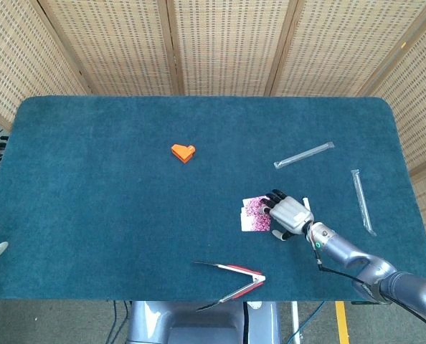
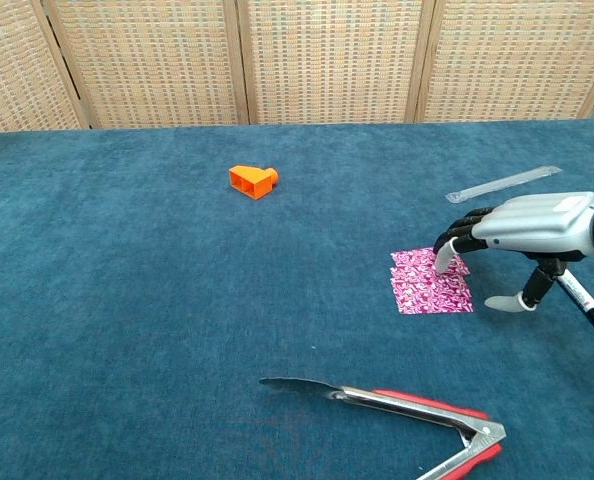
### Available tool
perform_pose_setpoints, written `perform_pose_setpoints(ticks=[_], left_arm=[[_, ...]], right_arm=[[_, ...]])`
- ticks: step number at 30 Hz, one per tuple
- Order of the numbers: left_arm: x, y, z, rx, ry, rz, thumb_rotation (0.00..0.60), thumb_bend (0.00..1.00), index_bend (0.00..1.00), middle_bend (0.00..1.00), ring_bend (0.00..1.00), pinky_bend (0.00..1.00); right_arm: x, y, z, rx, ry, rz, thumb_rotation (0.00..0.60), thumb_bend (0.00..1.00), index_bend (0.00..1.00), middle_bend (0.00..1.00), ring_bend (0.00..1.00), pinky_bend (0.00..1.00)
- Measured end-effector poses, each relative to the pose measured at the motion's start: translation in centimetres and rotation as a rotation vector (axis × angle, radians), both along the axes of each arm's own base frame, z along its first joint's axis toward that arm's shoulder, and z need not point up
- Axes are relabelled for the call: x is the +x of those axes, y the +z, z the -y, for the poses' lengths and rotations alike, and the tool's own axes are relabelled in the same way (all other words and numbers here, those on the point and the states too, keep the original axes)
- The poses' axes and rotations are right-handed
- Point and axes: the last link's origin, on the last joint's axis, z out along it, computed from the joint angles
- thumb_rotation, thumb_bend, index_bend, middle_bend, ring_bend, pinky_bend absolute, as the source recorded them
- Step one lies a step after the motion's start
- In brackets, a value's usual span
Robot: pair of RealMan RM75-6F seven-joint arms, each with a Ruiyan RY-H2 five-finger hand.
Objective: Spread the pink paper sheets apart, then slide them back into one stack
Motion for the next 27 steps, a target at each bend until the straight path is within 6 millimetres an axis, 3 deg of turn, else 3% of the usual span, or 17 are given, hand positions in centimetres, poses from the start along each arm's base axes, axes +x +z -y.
perform_pose_setpoints(ticks=[12, 27], left_arm=[[0.0, 0.0, 0.0, 0.001, 0.002, -0.003, 0.600, 0.04, 0.12, 0.00, 0.00, 0.00], [-0.4, 0.4, 0.6, 0.014, 0.018, -0.004, 0.600, 0.04, 0.11, 0.00, 0.00, 0.00]], right_arm=[[-0.4, -0.2, 0.7, -0.019, 0.010, -0.017, 0.600, 0.47, 0.18, 0.10, 0.00, 0.00], [0.0, 1.0, 3.4, -0.071, 0.017, -0.051, 0.600, 0.47, 0.18, 0.10, 0.00, 0.00]])
